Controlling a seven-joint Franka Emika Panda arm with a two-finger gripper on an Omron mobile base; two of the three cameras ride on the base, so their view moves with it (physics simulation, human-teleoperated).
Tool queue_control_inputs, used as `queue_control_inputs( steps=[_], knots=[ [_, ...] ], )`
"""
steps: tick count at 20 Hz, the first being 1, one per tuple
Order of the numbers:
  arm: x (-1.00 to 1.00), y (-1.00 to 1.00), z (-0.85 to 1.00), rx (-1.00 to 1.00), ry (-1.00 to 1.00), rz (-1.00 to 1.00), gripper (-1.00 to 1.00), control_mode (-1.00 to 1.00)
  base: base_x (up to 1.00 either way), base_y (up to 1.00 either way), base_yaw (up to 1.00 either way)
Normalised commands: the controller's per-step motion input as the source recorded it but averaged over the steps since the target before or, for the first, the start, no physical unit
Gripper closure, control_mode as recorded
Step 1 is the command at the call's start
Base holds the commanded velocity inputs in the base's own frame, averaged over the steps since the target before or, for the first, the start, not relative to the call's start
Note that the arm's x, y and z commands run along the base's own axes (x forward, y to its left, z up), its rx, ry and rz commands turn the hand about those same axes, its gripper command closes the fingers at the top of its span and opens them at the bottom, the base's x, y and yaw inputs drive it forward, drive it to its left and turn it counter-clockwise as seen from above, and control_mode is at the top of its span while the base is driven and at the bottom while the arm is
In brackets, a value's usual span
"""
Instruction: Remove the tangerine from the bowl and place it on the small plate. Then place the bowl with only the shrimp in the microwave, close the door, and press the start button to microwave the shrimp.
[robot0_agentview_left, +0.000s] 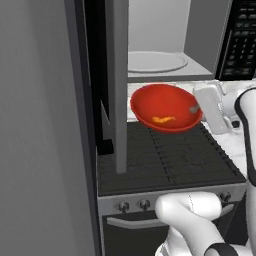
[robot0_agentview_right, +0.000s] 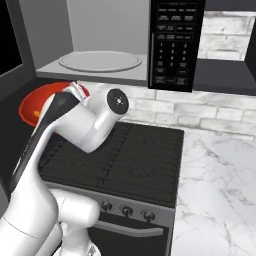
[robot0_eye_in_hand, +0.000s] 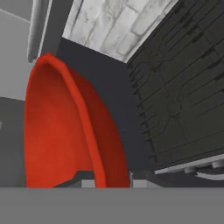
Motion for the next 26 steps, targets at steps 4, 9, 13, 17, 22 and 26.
queue_control_inputs(
  steps=[4, 9, 13, 17, 22, 26],
  knots=[
    [0.12, -0.08, 0.44, 0.08, -0.16, -0.02, 1.00, -1.00, 0.00, 0.00, 0.00],
    [0.38, -0.03, 0.37, 0.09, -0.08, -0.15, 1.00, -1.00, 0.00, 0.00, 0.00],
    [0.48, 0.00, 0.36, 0.04, -0.01, -0.26, 1.00, -1.00, 0.00, 0.00, 0.00],
    [0.55, 0.00, 0.44, 0.02, 0.00, -0.25, 1.00, -1.00, 0.00, 0.00, 0.00],
    [0.69, 0.00, 0.41, 0.02, 0.06, -0.19, 1.00, -1.00, 0.00, 0.00, 0.00],
    [0.72, -0.05, 0.14, 0.05, 0.07, -0.12, 1.00, -1.00, 0.00, 0.00, 0.00]
  ],
)
